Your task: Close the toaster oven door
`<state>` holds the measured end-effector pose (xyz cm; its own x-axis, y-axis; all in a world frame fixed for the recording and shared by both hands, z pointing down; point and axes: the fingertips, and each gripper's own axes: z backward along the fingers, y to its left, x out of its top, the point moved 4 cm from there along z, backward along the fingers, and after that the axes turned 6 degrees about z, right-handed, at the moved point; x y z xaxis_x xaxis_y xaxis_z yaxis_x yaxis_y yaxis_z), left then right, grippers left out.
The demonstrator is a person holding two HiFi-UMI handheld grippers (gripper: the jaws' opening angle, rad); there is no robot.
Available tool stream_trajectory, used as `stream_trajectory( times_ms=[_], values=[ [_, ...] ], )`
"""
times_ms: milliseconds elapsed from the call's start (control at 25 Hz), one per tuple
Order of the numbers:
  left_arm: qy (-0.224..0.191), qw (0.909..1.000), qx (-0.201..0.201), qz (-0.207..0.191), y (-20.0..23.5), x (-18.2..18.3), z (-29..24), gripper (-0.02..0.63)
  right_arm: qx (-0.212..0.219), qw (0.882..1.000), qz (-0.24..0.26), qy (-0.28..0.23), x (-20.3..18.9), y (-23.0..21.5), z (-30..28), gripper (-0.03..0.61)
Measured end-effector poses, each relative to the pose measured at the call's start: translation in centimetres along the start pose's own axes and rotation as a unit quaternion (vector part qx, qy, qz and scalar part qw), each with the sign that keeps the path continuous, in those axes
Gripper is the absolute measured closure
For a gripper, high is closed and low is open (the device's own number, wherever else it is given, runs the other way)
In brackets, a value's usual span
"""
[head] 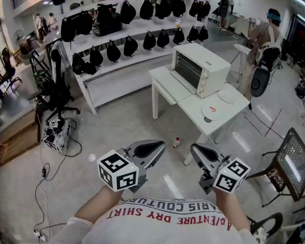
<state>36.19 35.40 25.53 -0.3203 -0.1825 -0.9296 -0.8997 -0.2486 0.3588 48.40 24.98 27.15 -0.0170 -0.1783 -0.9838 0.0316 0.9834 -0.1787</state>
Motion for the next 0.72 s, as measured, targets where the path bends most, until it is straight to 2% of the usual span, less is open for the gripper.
stream_trajectory(
  times_ms=[400,560,720],
  values=[
    [0.001,1.0,0.007,-0.004,2.2,-0.1,2.6,0.584,-0.013,1.0,-0.009,0.006,-1.3,1.6,-1.9,0.557],
    [0.0,0.9998,0.014,0.012,4.0,-1.0,3.9,0.584,-0.026,0.999,-0.017,0.02,-2.5,1.8,-2.7,0.555],
    [0.007,0.9992,0.023,0.034,5.8,-2.3,4.9,0.584,-0.007,0.999,-0.014,0.037,-3.5,2.9,-4.1,0.554]
  ],
)
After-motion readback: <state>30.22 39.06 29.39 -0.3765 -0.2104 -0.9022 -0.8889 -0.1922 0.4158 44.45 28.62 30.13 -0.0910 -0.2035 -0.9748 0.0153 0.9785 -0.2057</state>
